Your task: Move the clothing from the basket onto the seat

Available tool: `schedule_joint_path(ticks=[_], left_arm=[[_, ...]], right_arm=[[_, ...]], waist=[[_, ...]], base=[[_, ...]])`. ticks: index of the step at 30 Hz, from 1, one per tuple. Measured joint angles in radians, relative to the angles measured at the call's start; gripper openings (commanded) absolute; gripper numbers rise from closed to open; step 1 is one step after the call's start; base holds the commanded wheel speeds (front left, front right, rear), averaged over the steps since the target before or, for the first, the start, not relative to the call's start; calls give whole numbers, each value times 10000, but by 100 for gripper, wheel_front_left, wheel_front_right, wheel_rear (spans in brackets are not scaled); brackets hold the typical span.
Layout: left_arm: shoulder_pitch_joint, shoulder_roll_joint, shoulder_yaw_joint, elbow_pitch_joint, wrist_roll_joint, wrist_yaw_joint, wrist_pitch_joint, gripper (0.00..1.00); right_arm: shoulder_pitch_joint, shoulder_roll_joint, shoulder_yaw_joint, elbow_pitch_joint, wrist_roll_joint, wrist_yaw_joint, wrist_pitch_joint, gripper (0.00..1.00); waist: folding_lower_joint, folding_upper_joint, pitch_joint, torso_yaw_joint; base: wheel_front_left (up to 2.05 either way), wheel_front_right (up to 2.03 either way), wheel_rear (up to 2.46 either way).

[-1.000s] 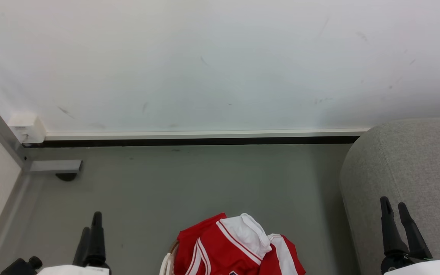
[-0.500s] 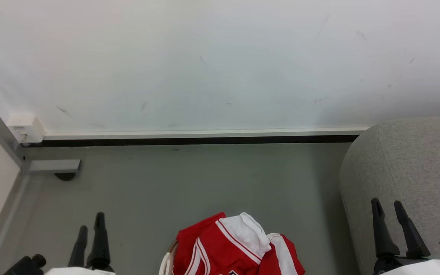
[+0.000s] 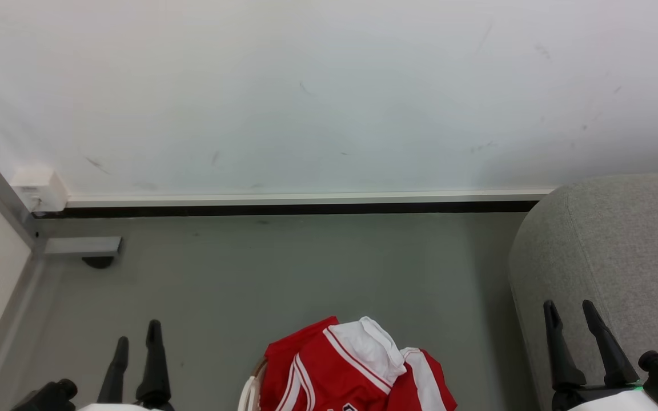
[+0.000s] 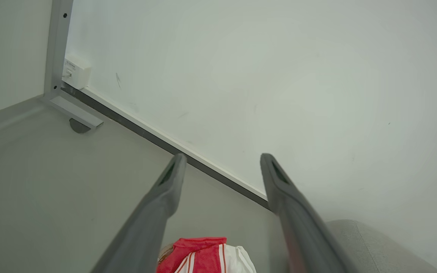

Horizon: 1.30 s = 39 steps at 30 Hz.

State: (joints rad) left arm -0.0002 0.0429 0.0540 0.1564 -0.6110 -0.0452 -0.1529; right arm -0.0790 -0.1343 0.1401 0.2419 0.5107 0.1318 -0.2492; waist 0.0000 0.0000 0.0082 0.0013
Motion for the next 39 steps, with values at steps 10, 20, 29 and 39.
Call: schedule_joint_path(ticks=[10,20,29,39], left_arm=[[63,6,-25,12,1085,-71,-249,100],[142,12,-123,40,1988,-249,-497,100],[211,15,-201,144,2686,-380,-663,100],[233,23,-232,247,3434,-525,-853,100]], right_arm=[[1,163,-184,132,-1039,0,-48,100],[10,370,-401,295,-1720,0,-71,100],[32,499,-577,470,-2105,0,-75,100],[30,683,-692,635,-2690,0,-77,100]], waist=[[0,0,10,5],[0,0,-8,-52],[0,0,8,-106],[0,0,8,-154]], base=[[0,0,0],[0,0,0],[0,0,0],[0,0,0]])
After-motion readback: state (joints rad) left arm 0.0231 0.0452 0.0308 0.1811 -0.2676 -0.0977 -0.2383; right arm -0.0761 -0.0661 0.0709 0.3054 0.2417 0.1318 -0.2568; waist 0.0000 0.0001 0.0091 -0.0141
